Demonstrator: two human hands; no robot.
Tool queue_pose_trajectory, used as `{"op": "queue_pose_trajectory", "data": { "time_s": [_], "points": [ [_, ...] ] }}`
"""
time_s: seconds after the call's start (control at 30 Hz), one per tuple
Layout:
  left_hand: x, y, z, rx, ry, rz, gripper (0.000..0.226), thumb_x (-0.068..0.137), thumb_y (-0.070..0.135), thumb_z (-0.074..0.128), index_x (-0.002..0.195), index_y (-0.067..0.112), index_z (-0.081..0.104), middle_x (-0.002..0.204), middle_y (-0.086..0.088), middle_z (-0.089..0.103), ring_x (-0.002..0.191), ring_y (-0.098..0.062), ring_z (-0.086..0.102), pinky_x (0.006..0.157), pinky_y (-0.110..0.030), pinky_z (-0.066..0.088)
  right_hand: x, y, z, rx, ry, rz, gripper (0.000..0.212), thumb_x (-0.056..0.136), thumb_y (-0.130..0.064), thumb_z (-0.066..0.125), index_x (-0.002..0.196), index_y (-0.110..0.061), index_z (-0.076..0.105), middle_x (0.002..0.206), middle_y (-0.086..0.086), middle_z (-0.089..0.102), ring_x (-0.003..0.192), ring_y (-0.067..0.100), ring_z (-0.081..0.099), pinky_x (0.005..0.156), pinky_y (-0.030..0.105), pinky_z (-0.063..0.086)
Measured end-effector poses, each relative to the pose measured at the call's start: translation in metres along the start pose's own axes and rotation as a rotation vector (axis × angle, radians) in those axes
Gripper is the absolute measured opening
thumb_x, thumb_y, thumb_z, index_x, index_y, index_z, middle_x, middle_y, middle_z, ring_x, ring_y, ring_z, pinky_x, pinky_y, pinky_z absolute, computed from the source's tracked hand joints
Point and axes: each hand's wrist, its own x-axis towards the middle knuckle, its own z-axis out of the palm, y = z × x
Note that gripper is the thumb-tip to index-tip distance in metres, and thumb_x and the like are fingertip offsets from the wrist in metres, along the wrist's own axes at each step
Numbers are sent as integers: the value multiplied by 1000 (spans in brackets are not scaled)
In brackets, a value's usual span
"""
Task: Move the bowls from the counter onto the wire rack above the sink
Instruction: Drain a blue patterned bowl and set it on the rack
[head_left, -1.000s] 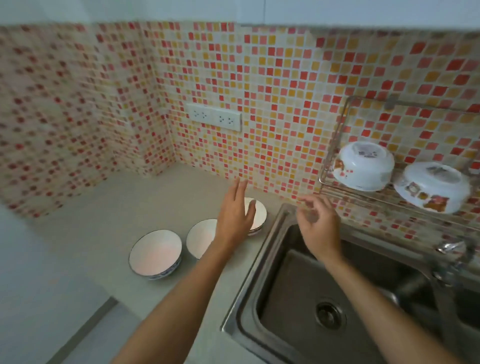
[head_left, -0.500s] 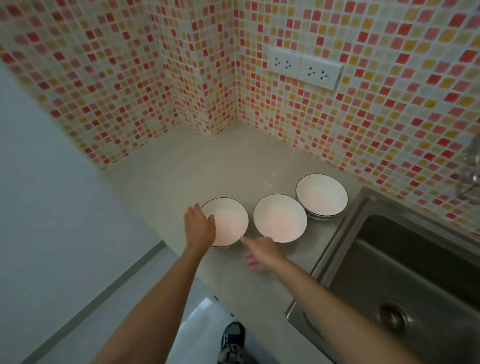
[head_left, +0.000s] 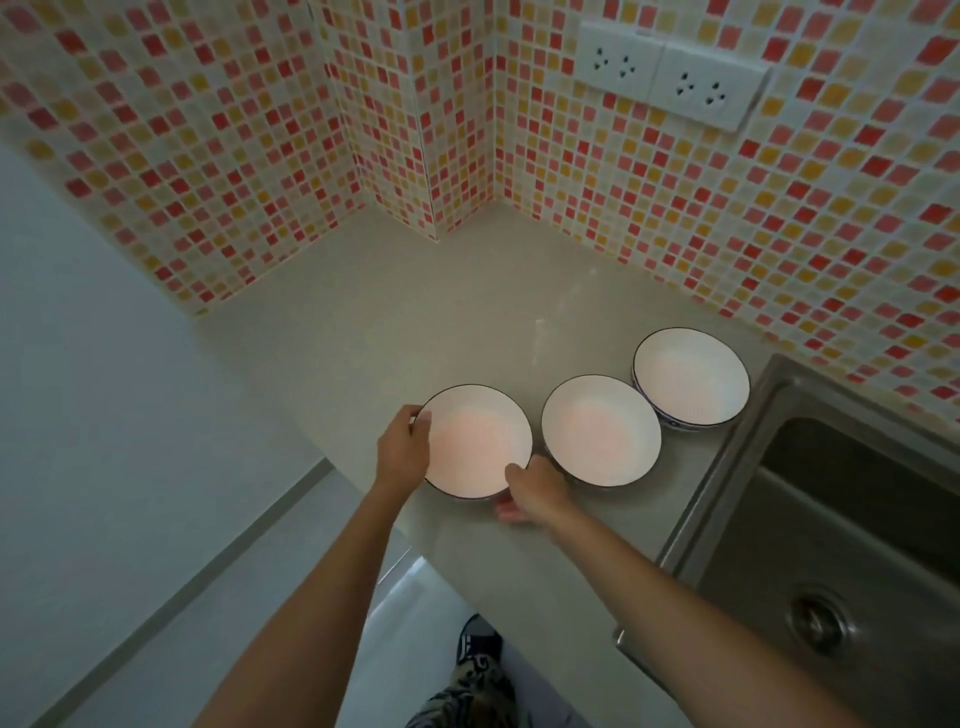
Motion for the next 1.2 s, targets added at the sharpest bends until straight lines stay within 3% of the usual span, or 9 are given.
{"op": "queue_pose_trajectory", "data": {
  "time_s": [0.17, 0.27, 0.43, 0.57, 0.77, 0.9, 1.0, 1.1, 1.2],
  "points": [
    [-16, 18, -16, -219, -48, -22, 26, 98, 36, 41, 115, 22, 55, 114, -3, 58, 105, -21, 54, 88, -33, 42, -31, 0, -15, 203, -96, -36, 12, 90, -9, 43, 96, -4, 51, 80, 20, 67, 60, 28, 63, 64, 40, 60],
    [-25, 42, -11, -231, -65, 84, 30, 99, 31, 39, 120, 21, 57, 119, -1, 60, 109, -20, 54, 93, -36, 43, -46, 6, -35, 276, -84, -76, 10, 90, -12, 46, 95, -9, 53, 75, 15, 66, 56, 24, 62, 58, 37, 58],
    [-55, 89, 29, -272, -137, 225, 32, 101, 24, 33, 119, 16, 58, 115, -3, 62, 106, -22, 57, 92, -36, 45, -62, 23, -92, 472, 26, -139, 24, 87, -15, 53, 110, -17, 48, 108, 10, 55, 84, 24, 61, 74, 53, 59],
    [-85, 118, 78, -264, -264, 276, 34, 101, 26, 31, 118, 14, 59, 116, -5, 63, 107, -24, 58, 95, -40, 46, -86, 47, -146, 836, -68, -127, 60, 65, -10, 55, 124, -15, 48, 124, 19, 50, 101, 37, 55, 68, 52, 58],
    [-141, 152, 153, -228, -423, 267, 40, 100, 31, 33, 127, 11, 55, 127, -8, 60, 117, -25, 53, 104, -42, 41, -126, 108, -217, 1052, -28, -116, 28, 85, -10, 49, 113, -9, 54, 126, 18, 49, 121, 43, 49, 73, 57, 58],
    [-183, 171, 191, -270, -525, 302, 35, 101, 25, 35, 125, 12, 57, 122, -2, 59, 110, -19, 54, 93, -30, 40, -147, 152, -255, 1170, 8, -116, 34, 85, -15, 54, 119, -9, 52, 126, 17, 50, 120, 44, 50, 78, 62, 54],
    [-208, 173, 219, -246, -598, 366, 36, 100, 33, 35, 116, 15, 62, 116, -5, 65, 109, -21, 59, 97, -38, 46, -164, 181, -278, 1175, 56, -127, 39, 76, -17, 63, 113, -10, 53, 121, 18, 51, 114, 42, 53, 75, 60, 56],
    [-236, 170, 239, -203, -586, 397, 42, 99, 43, 32, 108, 18, 66, 107, 0, 68, 101, -15, 61, 87, -32, 49, -177, 213, -299, 1121, 117, -114, 22, 89, -14, 57, 110, -11, 53, 118, 16, 52, 107, 38, 56, 76, 56, 56],
    [-263, 153, 255, -98, -554, 474, 37, 101, 35, 34, 106, 15, 64, 105, -2, 66, 95, -16, 59, 78, -26, 41, -184, 247, -320, 1045, 194, -81, 36, 89, -12, 59, 123, -7, 48, 122, 18, 52, 108, 36, 58, 80, 55, 57]
  ]
}}
